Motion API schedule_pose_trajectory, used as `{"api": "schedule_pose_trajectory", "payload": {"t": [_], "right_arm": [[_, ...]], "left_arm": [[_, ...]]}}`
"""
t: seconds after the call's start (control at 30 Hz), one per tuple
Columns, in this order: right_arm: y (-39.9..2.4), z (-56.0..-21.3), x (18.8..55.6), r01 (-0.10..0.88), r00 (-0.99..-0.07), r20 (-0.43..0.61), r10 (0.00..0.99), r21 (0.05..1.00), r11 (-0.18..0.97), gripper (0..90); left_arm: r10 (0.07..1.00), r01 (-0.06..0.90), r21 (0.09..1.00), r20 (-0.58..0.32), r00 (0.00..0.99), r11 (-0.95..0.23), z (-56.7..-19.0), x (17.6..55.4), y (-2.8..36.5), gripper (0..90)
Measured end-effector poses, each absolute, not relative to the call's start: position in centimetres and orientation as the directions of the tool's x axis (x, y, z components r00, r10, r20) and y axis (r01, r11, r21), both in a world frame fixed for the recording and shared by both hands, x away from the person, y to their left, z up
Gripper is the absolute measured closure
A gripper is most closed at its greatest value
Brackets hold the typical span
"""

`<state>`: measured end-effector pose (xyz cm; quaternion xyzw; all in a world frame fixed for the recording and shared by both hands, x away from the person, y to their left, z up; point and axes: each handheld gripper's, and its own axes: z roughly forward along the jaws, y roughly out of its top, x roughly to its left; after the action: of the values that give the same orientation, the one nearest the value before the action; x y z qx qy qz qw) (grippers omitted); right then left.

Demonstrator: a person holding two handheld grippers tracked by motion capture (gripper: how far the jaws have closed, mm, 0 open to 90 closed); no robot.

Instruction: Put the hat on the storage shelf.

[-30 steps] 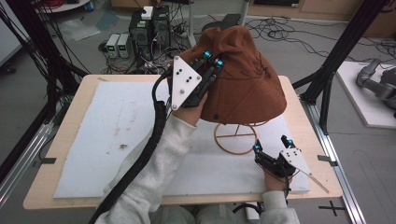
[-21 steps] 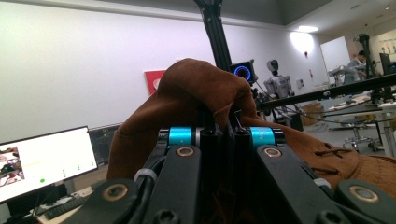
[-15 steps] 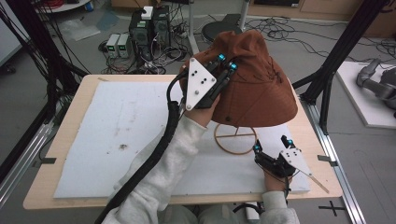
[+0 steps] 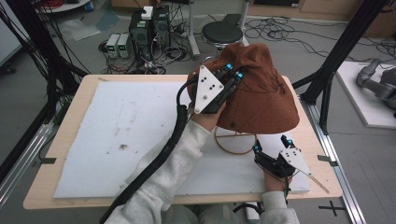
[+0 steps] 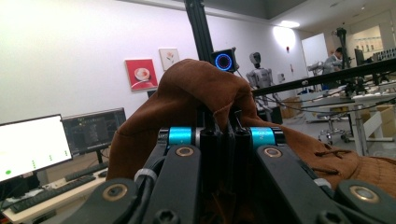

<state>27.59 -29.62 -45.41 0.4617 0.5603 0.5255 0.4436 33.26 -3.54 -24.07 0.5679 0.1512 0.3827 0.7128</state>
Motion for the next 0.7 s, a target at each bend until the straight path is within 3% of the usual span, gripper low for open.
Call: {"api": "schedule_pose_trajectory", "payload": {"t": [0.7], "right_arm": [[-29.6,-45.4,27.5,0.056,-0.178,-0.015,0.984,0.998,0.025,5.5]], "left_arm": [[0.689,-0.353,0.935,0.237,0.684,0.029,-25.8,33.5,-4.3,84.7]]}}
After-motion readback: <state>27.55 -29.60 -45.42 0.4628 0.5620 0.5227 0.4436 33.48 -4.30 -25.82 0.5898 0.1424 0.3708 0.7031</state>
